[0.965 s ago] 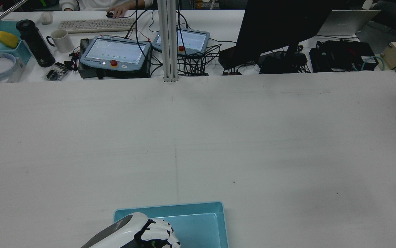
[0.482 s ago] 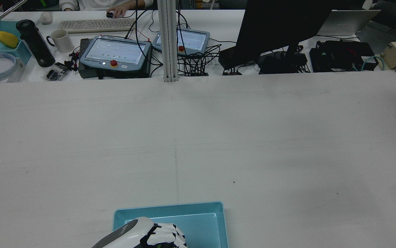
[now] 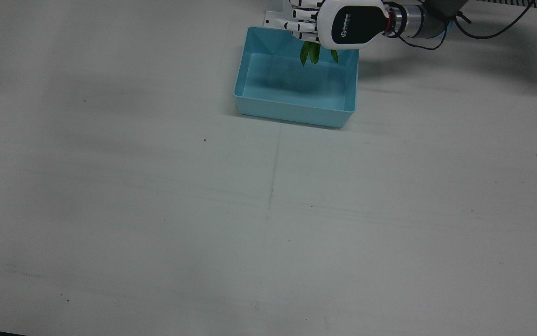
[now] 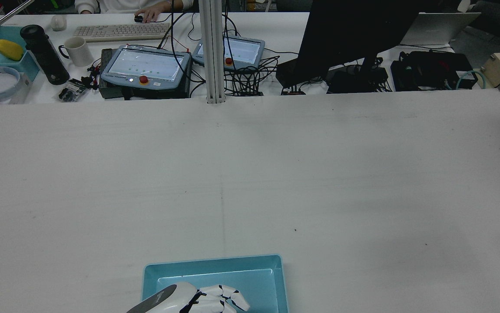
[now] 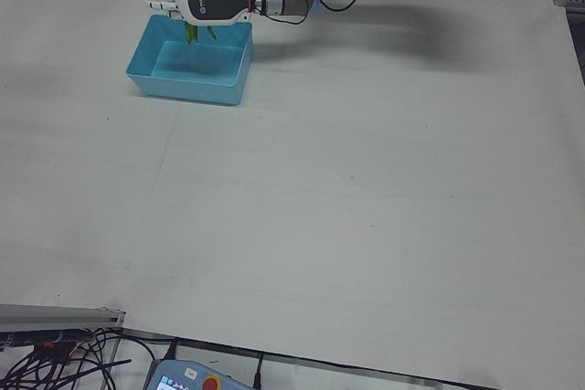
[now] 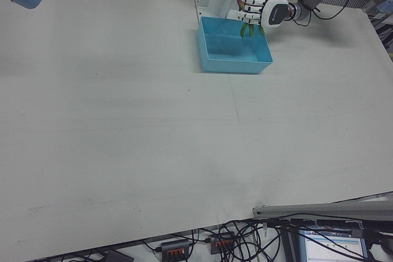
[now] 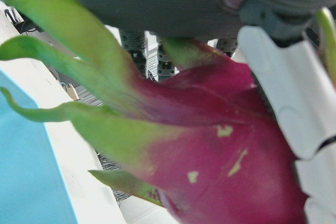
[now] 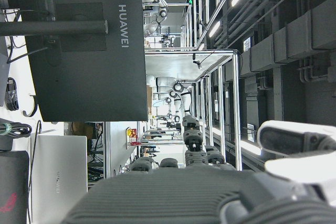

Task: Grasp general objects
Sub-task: 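Lower the dragon fruit into the tray and open the left hand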

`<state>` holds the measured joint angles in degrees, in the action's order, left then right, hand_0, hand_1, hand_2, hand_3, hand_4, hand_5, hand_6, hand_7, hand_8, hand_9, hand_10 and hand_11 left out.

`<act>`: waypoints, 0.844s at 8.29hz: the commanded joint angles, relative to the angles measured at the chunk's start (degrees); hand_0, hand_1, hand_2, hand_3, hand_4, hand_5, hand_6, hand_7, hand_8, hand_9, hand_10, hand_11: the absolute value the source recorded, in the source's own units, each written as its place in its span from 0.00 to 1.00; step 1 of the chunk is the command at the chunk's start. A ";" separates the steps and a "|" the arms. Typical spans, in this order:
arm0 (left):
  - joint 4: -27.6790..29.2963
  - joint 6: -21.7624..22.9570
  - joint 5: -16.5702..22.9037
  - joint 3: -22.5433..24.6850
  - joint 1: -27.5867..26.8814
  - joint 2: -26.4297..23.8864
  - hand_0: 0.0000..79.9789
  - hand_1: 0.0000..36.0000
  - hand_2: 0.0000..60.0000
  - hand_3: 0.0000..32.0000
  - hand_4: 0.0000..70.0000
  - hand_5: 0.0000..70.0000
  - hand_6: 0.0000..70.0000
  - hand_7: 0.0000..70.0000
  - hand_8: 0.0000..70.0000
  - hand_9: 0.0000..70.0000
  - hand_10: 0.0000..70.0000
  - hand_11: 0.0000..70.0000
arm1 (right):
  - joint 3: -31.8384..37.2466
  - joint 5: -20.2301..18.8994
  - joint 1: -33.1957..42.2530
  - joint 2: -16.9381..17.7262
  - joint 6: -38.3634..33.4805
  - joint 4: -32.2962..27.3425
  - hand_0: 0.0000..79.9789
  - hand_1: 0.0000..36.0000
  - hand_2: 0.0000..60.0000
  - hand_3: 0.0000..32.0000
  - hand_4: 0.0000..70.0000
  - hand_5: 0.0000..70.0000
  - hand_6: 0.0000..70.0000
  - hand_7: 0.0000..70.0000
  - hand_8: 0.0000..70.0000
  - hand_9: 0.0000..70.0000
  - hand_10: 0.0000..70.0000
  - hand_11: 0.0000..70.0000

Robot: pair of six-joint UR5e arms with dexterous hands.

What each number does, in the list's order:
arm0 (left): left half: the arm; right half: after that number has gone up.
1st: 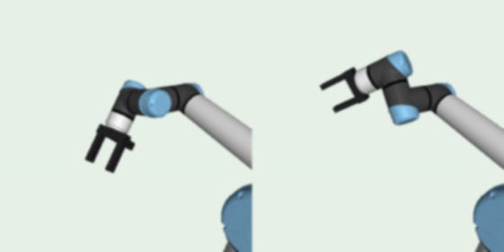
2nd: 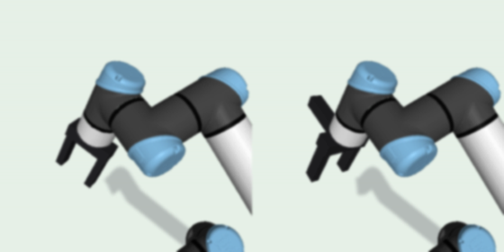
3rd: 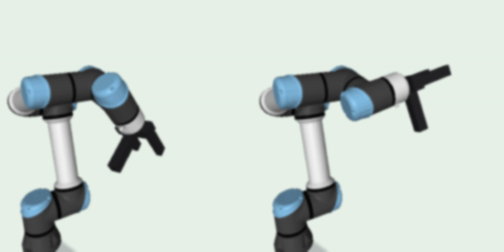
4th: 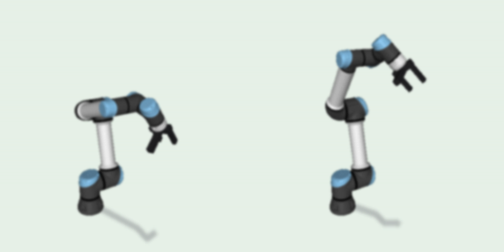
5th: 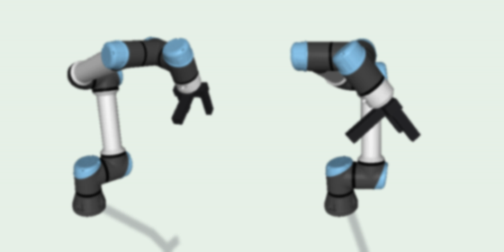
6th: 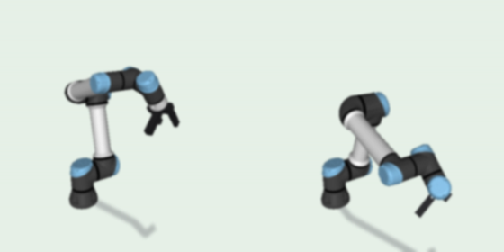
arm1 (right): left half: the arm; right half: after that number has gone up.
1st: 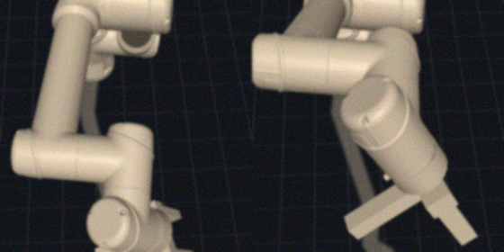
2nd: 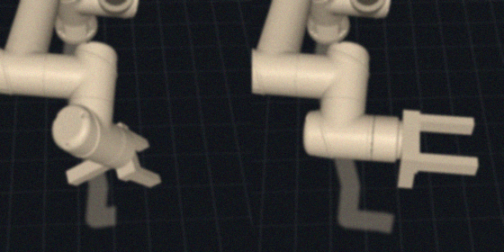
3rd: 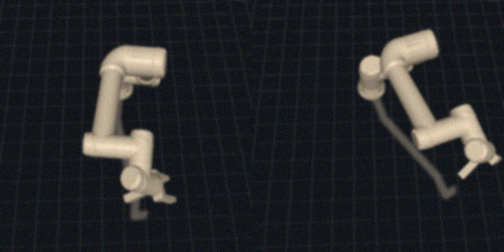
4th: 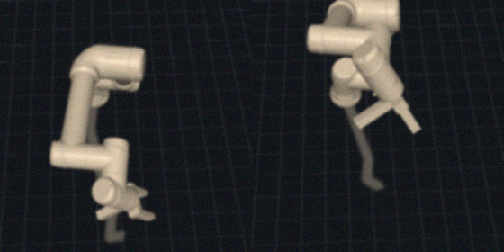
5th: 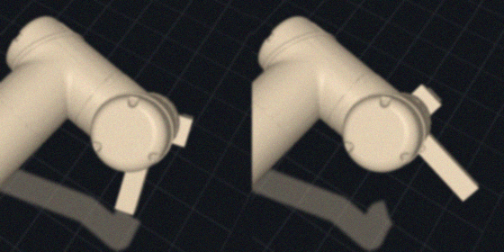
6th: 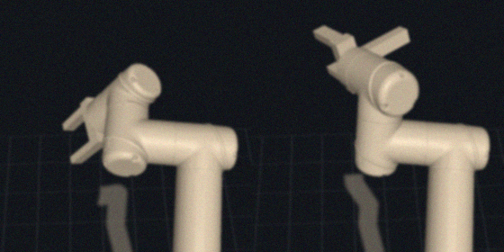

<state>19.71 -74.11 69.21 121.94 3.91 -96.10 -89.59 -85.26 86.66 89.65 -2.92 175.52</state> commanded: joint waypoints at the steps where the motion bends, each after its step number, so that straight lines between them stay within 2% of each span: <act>1: 0.16 -0.25 -0.04 0.05 -0.05 0.21 0.65 0.31 0.00 0.00 0.20 1.00 0.43 0.95 0.17 0.29 0.36 0.54 | 0.03 0.00 0.00 0.00 0.02 0.00 0.00 0.00 0.00 0.00 0.00 0.00 0.00 0.00 0.00 0.00 0.00 0.00; 2: 0.07 -0.07 0.05 0.14 -0.05 0.39 0.63 0.24 0.00 0.00 0.18 1.00 0.42 0.91 0.17 0.26 0.36 0.54 | 0.03 0.00 0.00 0.00 -0.06 0.00 0.00 0.00 0.00 0.00 0.00 0.00 0.00 0.00 0.00 0.00 0.00 0.00; 3: 0.07 0.36 0.13 0.66 -0.05 1.70 0.63 0.23 0.00 0.00 0.19 1.00 0.39 0.74 0.18 0.23 0.35 0.53 | 0.03 0.00 0.00 0.00 -0.06 0.00 0.00 0.00 0.00 0.00 0.00 0.00 0.00 0.00 0.00 0.00 0.00 0.00; 4: 0.07 0.28 0.05 0.93 -0.05 1.80 0.63 0.23 0.00 0.00 0.23 1.00 0.45 0.69 0.23 0.29 0.42 0.62 | 0.03 0.00 -0.09 0.00 -0.06 0.00 0.00 0.00 0.00 0.00 0.00 0.00 0.00 0.00 0.00 0.00 0.00 0.00; 5: 0.42 -0.07 -0.13 0.93 -0.05 1.80 0.63 0.26 0.01 0.00 0.24 1.00 0.49 0.74 0.30 0.39 0.50 0.72 | 0.03 0.00 0.00 0.00 -0.06 0.00 0.00 0.00 0.00 0.00 0.00 0.00 0.00 0.00 0.00 0.00 0.00 0.00; 6: 0.33 0.71 -0.65 1.19 0.30 1.97 0.62 0.24 0.27 0.00 0.34 1.00 0.87 1.00 0.66 0.89 0.75 1.00 | 0.12 0.00 0.00 0.00 0.02 0.00 0.00 0.00 0.00 0.00 0.00 0.00 0.00 0.00 0.00 0.00 0.00 0.00; 7: 0.16 0.63 -0.92 2.67 0.74 3.63 0.60 0.23 0.53 0.00 0.45 1.00 1.00 1.00 0.86 1.00 0.88 1.00 | 0.12 0.00 -0.09 0.00 -0.06 0.00 0.00 0.00 0.00 0.00 0.00 0.00 0.00 0.00 0.00 0.00 0.00 0.00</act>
<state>19.99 -73.79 68.94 122.92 3.99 -94.30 -89.52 -85.25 86.64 89.65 -2.96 175.52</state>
